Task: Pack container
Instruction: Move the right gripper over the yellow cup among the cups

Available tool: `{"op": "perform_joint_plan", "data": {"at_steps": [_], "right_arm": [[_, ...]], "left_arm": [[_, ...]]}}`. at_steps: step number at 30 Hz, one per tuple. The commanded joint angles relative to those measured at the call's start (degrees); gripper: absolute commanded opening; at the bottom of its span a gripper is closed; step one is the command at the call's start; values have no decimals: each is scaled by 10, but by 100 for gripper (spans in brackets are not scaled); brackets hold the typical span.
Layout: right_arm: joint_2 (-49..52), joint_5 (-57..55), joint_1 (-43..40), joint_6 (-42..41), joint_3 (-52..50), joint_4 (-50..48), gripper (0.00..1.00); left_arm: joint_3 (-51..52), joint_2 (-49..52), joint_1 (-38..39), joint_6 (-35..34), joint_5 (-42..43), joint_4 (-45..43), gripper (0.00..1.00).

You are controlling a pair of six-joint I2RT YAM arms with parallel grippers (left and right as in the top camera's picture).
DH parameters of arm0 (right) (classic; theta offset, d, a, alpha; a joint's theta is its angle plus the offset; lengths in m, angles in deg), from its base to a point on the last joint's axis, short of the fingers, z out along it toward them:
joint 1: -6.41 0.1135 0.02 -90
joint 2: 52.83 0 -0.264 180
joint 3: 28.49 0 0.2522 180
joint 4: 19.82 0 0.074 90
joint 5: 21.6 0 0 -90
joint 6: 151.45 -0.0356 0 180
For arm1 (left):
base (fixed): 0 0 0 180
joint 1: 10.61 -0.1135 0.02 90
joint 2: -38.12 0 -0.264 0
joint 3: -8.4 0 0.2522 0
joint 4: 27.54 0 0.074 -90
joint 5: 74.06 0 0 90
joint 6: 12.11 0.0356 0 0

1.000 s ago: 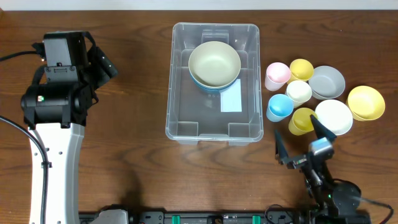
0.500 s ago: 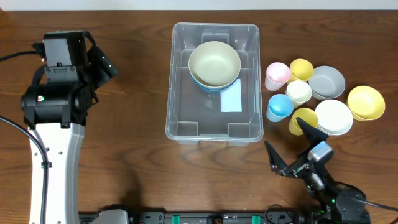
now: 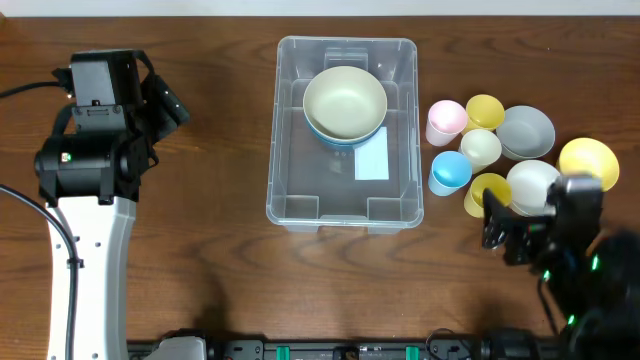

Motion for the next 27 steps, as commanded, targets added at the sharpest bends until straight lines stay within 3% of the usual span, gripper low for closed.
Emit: {"op": "perform_joint_plan", "data": {"at_steps": [1,11,21,27], "right_arm": [[97,-49,4,24,90,58,99],[191,11,4,17,110,100,99],[292,-122,4,-52,110,138,99],[367,-191,2,-101,110,125,92]], "left_arm": [[-7,3,-2,-1,-9,2,98],[-7,3,-2,-1,-9,1,98],[-7,3,-2,-1,-9,2,98],[-7,3,-2,-1,-9,1,98]]}}
